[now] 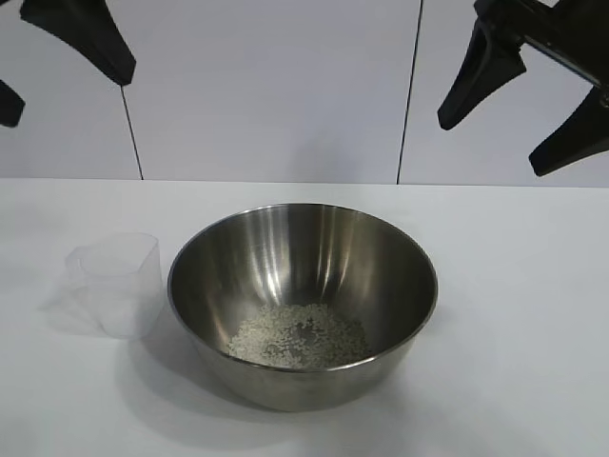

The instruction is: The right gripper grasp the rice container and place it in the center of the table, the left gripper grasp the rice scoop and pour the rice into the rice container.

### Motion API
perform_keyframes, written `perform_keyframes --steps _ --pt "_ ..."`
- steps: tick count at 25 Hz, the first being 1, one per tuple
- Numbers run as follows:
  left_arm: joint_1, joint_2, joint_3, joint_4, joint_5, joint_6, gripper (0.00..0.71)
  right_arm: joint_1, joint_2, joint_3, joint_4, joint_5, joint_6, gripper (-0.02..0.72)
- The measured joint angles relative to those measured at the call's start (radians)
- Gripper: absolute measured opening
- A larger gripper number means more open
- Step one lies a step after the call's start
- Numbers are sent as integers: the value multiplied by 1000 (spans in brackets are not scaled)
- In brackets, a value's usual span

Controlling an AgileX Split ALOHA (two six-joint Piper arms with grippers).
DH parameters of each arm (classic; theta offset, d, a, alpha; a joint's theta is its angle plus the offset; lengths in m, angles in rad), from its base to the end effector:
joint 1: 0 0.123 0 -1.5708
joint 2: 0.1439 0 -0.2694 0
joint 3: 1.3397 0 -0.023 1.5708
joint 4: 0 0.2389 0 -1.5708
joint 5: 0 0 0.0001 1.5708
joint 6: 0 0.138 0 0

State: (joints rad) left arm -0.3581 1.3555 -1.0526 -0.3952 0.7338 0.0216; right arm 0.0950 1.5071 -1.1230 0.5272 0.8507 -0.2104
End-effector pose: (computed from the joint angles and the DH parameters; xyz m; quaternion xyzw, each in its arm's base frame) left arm 0.2693 -0.1388 0.2577 0.0793 0.9354 -0.2175 0.2671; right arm 0.3111 0.0821 0.2312 -0.0182 0.9522 0.2155 0.2156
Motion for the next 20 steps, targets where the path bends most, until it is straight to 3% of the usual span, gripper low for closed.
perform_keyframes --steps 8,20 --pt "0 84 -46 -199 3 116 693 0 0 0 26 9 0 641" --pt "0 99 -49 -253 -7 115 694 0 0 0 31 13 0 641"
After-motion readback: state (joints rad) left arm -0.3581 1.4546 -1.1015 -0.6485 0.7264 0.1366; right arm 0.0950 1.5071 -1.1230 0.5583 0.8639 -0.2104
